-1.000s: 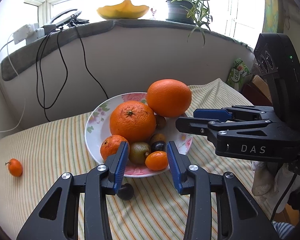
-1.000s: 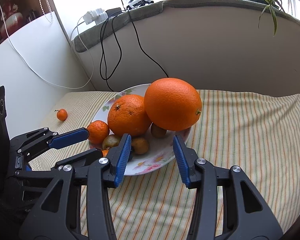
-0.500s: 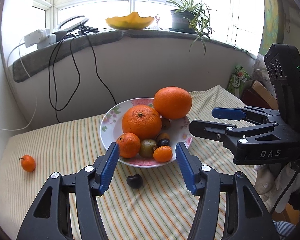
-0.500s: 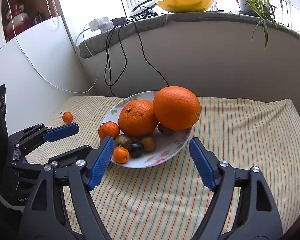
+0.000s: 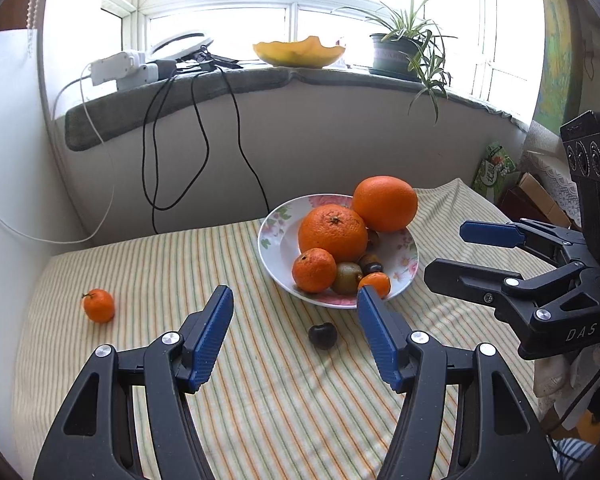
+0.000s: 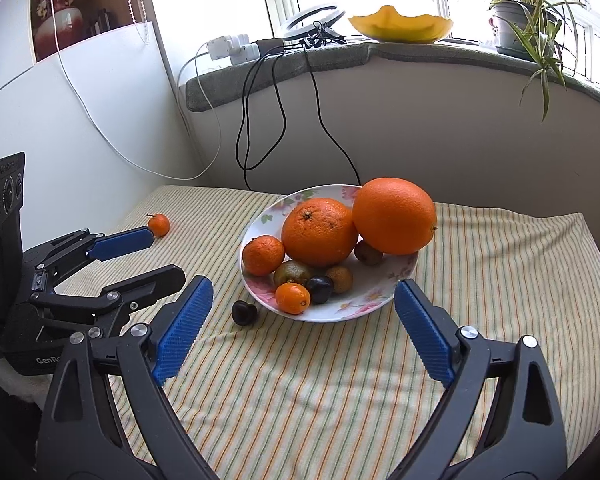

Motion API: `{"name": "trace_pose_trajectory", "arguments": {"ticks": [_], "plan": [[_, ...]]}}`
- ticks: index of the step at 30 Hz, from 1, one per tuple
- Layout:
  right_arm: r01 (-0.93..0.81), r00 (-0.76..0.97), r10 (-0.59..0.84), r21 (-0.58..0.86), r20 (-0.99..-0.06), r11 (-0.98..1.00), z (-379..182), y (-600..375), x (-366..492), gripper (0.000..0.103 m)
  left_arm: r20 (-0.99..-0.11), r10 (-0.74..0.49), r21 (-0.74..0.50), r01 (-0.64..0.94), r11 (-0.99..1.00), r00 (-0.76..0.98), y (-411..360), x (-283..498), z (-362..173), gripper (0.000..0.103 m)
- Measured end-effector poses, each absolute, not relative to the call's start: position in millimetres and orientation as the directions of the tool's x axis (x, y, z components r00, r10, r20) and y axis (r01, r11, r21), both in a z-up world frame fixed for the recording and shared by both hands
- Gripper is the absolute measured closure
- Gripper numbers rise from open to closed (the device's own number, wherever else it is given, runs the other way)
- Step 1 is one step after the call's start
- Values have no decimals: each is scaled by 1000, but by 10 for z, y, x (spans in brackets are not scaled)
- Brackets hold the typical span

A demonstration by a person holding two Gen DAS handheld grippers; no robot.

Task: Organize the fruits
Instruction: 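Move the left tool toward the last tangerine while the right tool approaches a dark plum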

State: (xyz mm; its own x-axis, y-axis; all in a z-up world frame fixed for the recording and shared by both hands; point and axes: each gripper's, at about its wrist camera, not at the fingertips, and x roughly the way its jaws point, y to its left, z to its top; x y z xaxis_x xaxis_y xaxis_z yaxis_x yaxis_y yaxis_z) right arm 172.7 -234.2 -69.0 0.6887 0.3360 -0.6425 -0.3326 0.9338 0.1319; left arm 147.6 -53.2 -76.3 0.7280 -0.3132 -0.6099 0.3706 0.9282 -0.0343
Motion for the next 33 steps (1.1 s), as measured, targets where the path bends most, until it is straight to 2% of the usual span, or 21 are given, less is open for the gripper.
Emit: {"name": "trace_pose_trajectory", "arguments": {"ticks": [15,25,29,33], "plan": [[-419,649,400,135,-647,898,-844,-1792,1513,10,-614,-219,-48,241,969,758,244,1387,-863,39],[-386,586,371,155,-721,909,-1137,-1803,1597,36,-654,-172,-77,162,984,736,747,1424,-1130,39],[-377,553,353,152,-755,914,-1256,-1771,1714,48,-669,-172,-107,136,985,723,883,1502,-1205,45],[-370,532,353,163,-770,914,-1325,-1756,1799,53,-680,-179,-135,118,984,711,959,1668,-1236,46]]}}
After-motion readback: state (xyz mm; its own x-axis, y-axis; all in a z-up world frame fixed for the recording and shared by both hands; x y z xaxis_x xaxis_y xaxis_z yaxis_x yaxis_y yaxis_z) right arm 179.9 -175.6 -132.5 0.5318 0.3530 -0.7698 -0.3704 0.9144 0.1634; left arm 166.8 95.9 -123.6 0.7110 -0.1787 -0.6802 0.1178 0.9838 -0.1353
